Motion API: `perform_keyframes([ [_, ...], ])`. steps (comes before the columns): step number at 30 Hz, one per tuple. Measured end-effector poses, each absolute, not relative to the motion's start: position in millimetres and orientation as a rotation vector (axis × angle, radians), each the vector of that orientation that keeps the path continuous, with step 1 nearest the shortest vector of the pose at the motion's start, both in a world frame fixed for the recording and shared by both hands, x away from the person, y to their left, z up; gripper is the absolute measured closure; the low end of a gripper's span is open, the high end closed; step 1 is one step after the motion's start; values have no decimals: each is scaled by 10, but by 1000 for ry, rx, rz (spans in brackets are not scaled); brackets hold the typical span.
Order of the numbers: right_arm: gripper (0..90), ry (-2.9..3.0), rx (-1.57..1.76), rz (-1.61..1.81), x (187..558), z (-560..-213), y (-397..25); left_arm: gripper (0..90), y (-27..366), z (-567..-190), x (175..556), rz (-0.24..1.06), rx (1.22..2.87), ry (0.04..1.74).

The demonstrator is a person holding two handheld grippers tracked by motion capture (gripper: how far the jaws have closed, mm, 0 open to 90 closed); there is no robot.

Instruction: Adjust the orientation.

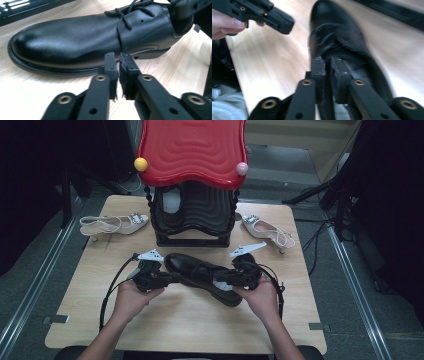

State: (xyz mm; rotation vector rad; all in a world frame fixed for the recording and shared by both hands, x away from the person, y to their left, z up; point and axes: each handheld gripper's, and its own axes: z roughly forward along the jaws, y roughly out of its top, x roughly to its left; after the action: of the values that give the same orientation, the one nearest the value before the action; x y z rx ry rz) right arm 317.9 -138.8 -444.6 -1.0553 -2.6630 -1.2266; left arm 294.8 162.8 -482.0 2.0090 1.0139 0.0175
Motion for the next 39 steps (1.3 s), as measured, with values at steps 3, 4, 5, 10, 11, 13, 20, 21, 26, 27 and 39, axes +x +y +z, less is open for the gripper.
perform_keyframes([
  [3, 900, -2650, -1091, -1258, 3221, -4405, -1533, 887, 1605, -4816, 2939, 24, 2011, 1006],
  [4, 900, -2652, -1106, -1265, 3254, -4397, -1587, 894, 1598, -4817, 2938, 25, 2012, 1003],
  [5, 900, -2656, -1117, -1261, 3280, -4397, -1615, 898, 1587, -4821, 2942, 25, 2019, 999],
  [10, 900, -2675, -1178, -1254, 3485, -4477, -1745, 898, 1540, -4838, 2938, 27, 2018, 992],
  [11, 900, -2675, -1187, -1259, 3516, -4505, -1759, 898, 1530, -4842, 2935, 29, 2020, 990],
  [13, 900, -2662, -1206, -1276, 3568, -4572, -1789, 897, 1505, -4854, 2929, 34, 2028, 985],
  [20, 900, -2632, -1229, -1228, 3631, -4808, -1804, 900, 1399, -4923, 2915, 14, 2032, 985],
  [21, 900, -2639, -1228, -1212, 3624, -4830, -1790, 900, 1383, -4937, 2907, 12, 2029, 984],
  [26, 900, -2667, -1219, -1208, 3584, -4836, -1749, 900, 1323, -4999, 2896, -13, 2043, 977],
  [27, 900, -2661, -1221, -1212, 3581, -4841, -1752, 900, 1311, -5009, 2899, -19, 2044, 976],
  [39, 900, -2690, -1194, -1183, 3356, -4824, -1711, 900, 1285, -5049, 2934, -51, 2037, 976],
])
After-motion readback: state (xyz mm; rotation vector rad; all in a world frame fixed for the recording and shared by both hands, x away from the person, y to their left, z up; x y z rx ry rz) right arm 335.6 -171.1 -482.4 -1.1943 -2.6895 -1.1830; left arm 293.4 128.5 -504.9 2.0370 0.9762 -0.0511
